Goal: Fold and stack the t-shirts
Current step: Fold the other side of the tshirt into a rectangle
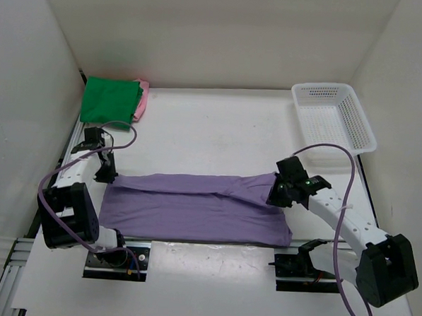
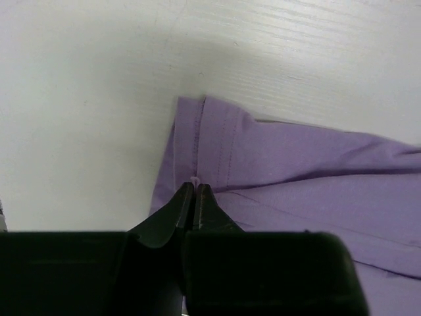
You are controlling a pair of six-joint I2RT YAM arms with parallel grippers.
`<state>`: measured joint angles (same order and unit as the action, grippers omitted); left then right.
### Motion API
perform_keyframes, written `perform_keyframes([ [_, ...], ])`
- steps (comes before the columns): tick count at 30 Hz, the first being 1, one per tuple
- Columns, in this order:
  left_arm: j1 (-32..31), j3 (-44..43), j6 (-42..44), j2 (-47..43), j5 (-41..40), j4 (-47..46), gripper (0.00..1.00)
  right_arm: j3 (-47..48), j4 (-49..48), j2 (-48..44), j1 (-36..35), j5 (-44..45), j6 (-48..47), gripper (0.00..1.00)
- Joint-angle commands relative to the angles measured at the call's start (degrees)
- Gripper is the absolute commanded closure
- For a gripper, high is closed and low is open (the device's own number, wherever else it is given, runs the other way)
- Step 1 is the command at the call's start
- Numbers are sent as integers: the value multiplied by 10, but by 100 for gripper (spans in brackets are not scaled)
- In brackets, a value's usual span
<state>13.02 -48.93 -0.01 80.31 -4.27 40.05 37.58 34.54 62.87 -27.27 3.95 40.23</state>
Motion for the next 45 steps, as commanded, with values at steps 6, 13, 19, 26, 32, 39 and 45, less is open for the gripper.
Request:
perform_keyframes([
  [6, -25, -112, 0, 60, 16, -16, 88, 162, -13, 101, 13, 59, -30, 100],
  [13, -25, -245, 0, 150, 4, -16, 88, 317, 17, 237, 33, 75, -93, 100],
  [19, -30, -198, 0, 128, -1, -16, 88, 251, 17, 177, 28, 64, -81, 100],
  [26, -30, -85, 0, 35, -1, -16, 88, 95, 22, 35, 22, 59, -27, 100],
  [32, -30, -9, 0, -27, -14, -16, 86, 31, 10, -13, 17, 35, 11, 100],
  [39, -16, 16, 0, -68, -22, 14, 67, 25, 3, 14, -2, 48, 16, 100],
  [45, 32, 16, 0, -118, 49, 183, 43, 14, 9, 8, -2, 48, 16, 100],
])
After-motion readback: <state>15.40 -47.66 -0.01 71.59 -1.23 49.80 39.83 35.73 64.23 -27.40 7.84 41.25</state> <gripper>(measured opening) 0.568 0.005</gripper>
